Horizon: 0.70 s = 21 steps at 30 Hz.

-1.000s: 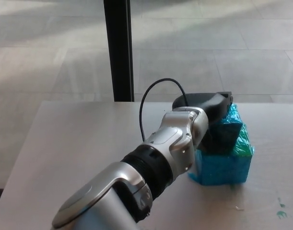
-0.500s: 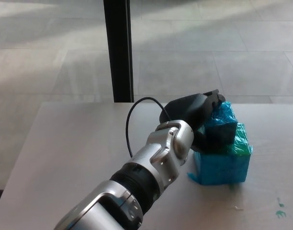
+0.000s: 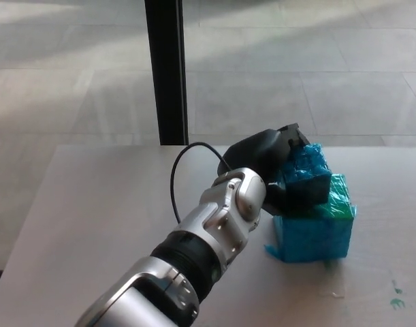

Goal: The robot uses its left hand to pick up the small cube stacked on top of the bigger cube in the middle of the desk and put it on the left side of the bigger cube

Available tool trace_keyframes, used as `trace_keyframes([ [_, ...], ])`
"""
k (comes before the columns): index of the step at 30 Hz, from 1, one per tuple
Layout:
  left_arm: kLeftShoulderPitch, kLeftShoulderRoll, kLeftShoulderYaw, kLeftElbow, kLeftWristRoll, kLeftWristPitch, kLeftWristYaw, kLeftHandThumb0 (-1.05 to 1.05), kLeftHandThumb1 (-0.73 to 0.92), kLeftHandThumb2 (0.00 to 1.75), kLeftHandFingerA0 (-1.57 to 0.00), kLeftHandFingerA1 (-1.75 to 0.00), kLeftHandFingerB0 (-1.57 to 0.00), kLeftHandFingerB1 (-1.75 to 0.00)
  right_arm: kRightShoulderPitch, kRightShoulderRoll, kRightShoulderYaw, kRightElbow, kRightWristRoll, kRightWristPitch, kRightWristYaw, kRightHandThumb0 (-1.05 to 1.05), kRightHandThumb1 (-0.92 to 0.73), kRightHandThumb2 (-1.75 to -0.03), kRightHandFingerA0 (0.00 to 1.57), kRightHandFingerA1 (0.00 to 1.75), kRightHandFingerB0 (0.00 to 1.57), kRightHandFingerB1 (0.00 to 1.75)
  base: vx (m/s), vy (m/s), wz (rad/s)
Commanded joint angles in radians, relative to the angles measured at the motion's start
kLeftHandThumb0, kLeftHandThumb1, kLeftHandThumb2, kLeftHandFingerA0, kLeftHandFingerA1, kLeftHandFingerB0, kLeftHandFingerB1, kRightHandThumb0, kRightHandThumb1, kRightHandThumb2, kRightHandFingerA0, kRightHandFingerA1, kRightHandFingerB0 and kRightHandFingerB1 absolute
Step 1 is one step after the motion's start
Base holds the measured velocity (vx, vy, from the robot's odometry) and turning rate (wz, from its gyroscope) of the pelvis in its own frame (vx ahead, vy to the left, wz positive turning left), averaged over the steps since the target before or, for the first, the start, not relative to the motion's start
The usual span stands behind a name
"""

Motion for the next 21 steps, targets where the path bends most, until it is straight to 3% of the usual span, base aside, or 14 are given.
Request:
trace_keyframes([
  [1,0.018,-0.028,0.018,0.016,-0.023,-0.008,-0.002,-0.25,0.59,0.82,-0.71,-1.57,-0.68,-1.22,0.005,-0.013,0.0,0.0,-0.005,-0.001,-0.005,-0.38,-0.73,-0.62,0.58,0.6,0.46,0.36,0.0,0.0,0.0],
  [3,0.008,-0.024,0.011,0.014,-0.015,0.005,-0.008,-0.27,0.62,0.79,-0.7,-1.54,-0.7,-1.18,0.003,-0.011,-0.002,-0.004,-0.002,0.011,-0.008,-0.38,-0.73,-0.62,0.59,0.62,0.46,0.36,0.0,0.0,0.0],
  [4,0.003,-0.025,0.016,0.008,-0.02,0.021,-0.014,-0.27,0.62,0.79,-0.64,-1.29,-0.69,-0.95,0.001,-0.013,-0.003,0.002,0.0,0.01,-0.001,-0.39,-0.72,-0.63,0.58,0.62,0.46,0.36,0.0,0.0,0.0],
  [5,0.002,-0.023,0.017,0.004,-0.022,0.023,-0.016,-0.28,0.62,0.76,-0.66,-1.39,-0.69,-0.86,0.003,-0.013,-0.006,0.001,0.003,0.007,0.003,-0.38,-0.72,-0.63,0.57,0.62,0.46,0.36,0.0,0.0,0.0],
  [7,-0.008,-0.02,0.019,0.006,-0.025,0.036,-0.025,-0.27,0.63,0.76,-0.68,-1.38,-0.71,-0.86,0.003,-0.013,-0.006,-0.002,0.004,0.016,0.002,-0.38,-0.73,-0.63,0.58,0.62,0.45,0.36,0.0,0.0,0.0],
  [8,-0.009,-0.017,0.019,0.007,-0.025,0.033,-0.027,-0.27,0.61,0.82,-0.68,-1.53,-0.72,-1.13,0.003,-0.014,-0.004,-0.002,0.002,0.015,0.004,-0.42,-0.59,-0.95,0.54,0.68,0.36,0.53,0.0,0.0,0.0],
  [9,-0.012,-0.012,0.016,0.007,-0.021,0.034,-0.031,-0.25,0.62,0.89,-0.77,-1.61,-0.77,-0.98,0.004,-0.014,-0.003,-0.002,0.0,0.011,0.003,-0.43,-0.58,-0.94,0.55,0.69,0.35,0.52,0.0,0.0,0.0],
  [10,-0.013,-0.01,0.014,0.007,-0.019,0.034,-0.033,-0.25,0.62,0.89,-0.77,-1.61,-0.77,-0.98,0.005,-0.014,-0.003,-0.002,0.0,0.009,0.002,-0.43,-0.58,-0.94,0.55,0.69,0.35,0.52,0.0,0.0,0.0],
  [11,-0.011,-0.002,0.023,0.001,-0.027,0.032,-0.036,-0.24,0.56,1.01,-0.77,-1.71,-0.73,-1.17,0.006,-0.014,0.0,-0.004,-0.005,0.004,-0.004,-0.39,-0.75,-0.63,0.58,0.6,0.44,0.35,0.0,0.0,0.0],
  [17,-0.024,0.028,0.122,-0.021,-0.088,0.034,-0.028,-0.26,0.53,1.12,-0.84,-1.75,-0.78,-1.31,0.01,-0.018,-0.002,-0.003,-0.006,0.003,-0.012,-0.4,-0.74,-0.63,0.6,0.62,0.44,0.36,0.0,0.0,0.0],
  [18,-0.023,0.043,0.135,-0.03,-0.087,0.022,-0.012,-0.25,0.5,1.1,-0.87,-1.75,-0.77,-1.17,0.012,-0.019,0.002,-0.002,-0.012,0.0,-0.017,-0.4,-0.75,-0.63,0.6,0.62,0.44,0.36,0.0,0.0,0.0],
  [19,-0.03,0.072,0.168,-0.051,-0.11,0.027,-0.04,-0.26,0.56,1.09,-0.84,-1.74,-0.71,-1.25,0.011,-0.018,0.003,-0.001,-0.012,0.005,-0.018,-0.4,-0.74,-0.63,0.59,0.61,0.43,0.36,0.0,0.0,0.0],
  [20,-0.03,0.082,0.185,-0.062,-0.122,0.02,-0.05,-0.25,0.5,1.19,-0.86,-1.71,-0.72,-1.36,0.01,-0.018,0.004,0.003,-0.013,0.003,-0.018,-0.41,-0.74,-0.63,0.59,0.61,0.43,0.36,0.0,0.0,0.0],
  [21,-0.029,0.085,0.192,-0.066,-0.124,0.017,-0.054,-0.25,0.5,1.19,-0.86,-1.71,-0.72,-1.36,0.011,-0.018,0.004,0.004,-0.013,0.002,-0.018,-0.41,-0.74,-0.63,0.59,0.61,0.43,0.36,0.0,0.0,0.0],
])
